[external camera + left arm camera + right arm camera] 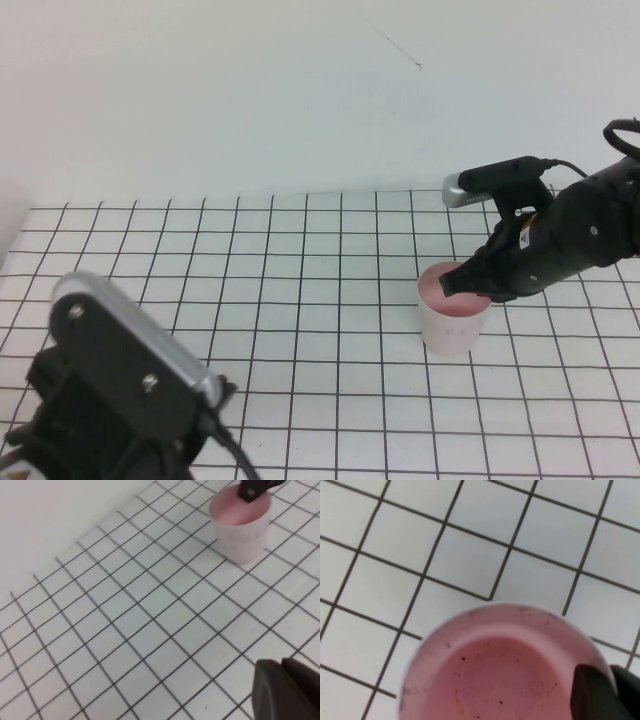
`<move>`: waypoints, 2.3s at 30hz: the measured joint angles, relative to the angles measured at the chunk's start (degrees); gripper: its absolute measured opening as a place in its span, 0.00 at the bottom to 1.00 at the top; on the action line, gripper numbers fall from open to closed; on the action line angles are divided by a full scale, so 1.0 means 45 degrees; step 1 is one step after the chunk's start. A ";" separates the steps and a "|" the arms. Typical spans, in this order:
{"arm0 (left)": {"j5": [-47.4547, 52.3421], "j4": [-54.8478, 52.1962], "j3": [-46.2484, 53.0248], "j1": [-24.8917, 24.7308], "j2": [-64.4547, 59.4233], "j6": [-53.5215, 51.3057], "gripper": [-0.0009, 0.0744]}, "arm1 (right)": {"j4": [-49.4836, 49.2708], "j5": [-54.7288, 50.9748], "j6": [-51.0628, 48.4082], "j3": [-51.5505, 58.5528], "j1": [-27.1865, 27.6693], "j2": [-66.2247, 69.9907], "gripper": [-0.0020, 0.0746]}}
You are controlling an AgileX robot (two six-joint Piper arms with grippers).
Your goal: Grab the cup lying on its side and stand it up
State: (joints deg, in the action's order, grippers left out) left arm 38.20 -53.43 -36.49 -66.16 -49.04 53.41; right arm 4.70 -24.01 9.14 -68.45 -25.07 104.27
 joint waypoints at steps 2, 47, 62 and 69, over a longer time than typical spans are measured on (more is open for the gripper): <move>0.0000 -0.0883 0.0600 0.0000 0.0191 0.1347 0.01 | 0.0061 -0.0053 0.0000 0.0000 0.0000 0.0000 0.03; 0.0563 -0.5149 0.2431 0.0000 0.0824 0.7060 0.01 | 0.0330 -0.4348 -0.2285 0.2935 0.0000 -1.2575 0.02; 0.0563 -0.5149 0.2431 0.0000 0.0824 0.7060 0.01 | 0.0939 -0.4099 -0.0316 0.8532 0.0000 -1.9454 0.02; 0.0563 -0.5149 0.2431 0.0000 0.0824 0.7060 0.01 | 0.0813 -0.4463 -0.0300 0.9409 0.0000 -2.0880 0.02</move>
State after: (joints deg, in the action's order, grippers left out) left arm 40.73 -76.61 -25.55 -66.16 -45.33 85.19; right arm 8.36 -44.09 7.79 -26.11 -25.07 10.31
